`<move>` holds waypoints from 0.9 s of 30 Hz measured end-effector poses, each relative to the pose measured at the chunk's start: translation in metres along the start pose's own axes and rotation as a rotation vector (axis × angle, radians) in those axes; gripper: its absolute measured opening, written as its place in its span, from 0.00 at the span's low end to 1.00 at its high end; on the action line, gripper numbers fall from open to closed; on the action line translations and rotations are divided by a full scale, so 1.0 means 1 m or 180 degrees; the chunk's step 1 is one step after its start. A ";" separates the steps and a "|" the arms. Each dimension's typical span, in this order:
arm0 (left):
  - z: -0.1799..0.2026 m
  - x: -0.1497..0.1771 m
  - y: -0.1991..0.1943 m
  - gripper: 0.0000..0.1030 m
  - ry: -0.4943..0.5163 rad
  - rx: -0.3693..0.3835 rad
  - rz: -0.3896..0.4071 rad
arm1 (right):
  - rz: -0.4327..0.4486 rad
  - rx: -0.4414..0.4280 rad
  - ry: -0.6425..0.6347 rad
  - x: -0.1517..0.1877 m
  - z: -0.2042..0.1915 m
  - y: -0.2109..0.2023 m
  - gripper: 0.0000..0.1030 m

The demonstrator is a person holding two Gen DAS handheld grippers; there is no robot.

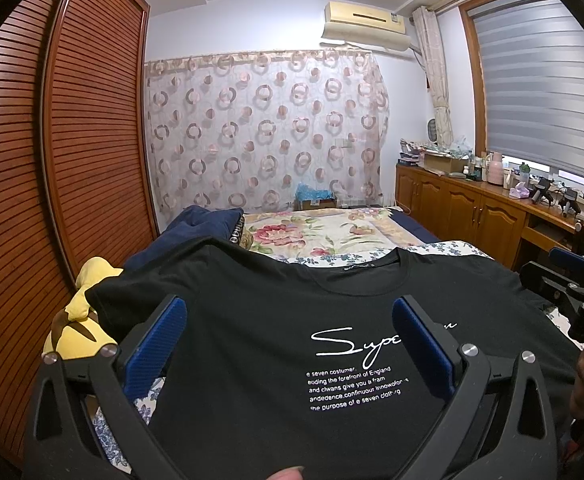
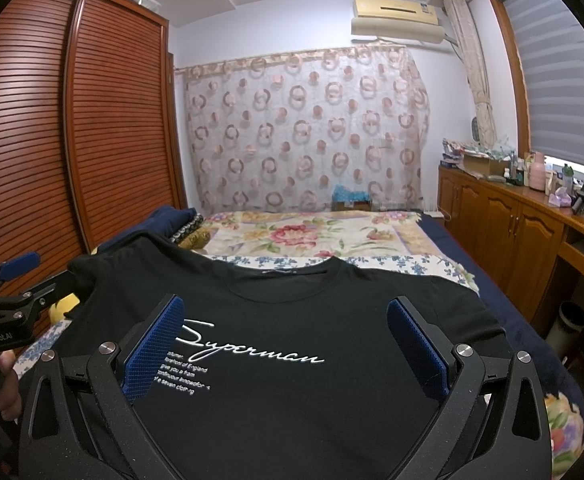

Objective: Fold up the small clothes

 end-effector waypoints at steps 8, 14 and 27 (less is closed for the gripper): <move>0.000 0.000 0.000 1.00 0.0001 0.0000 0.0004 | 0.0001 0.0000 0.0000 0.000 0.000 0.000 1.00; 0.000 -0.001 -0.002 1.00 0.0002 -0.0002 0.0010 | 0.0001 0.0001 0.0002 -0.001 -0.001 0.000 1.00; 0.000 -0.003 -0.005 1.00 -0.0005 0.0009 0.0010 | 0.0005 0.0001 0.0004 -0.001 -0.001 0.001 1.00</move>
Point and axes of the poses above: each gripper's, at about its wrist camera, not at the fingertips, and y roughly the way its jaws point, z to its right, x to its underside, the point moved 6 cm from there along y, roughly the way its jaws point, and after that the axes turned 5 degrees about y, right-handed, at the moved point
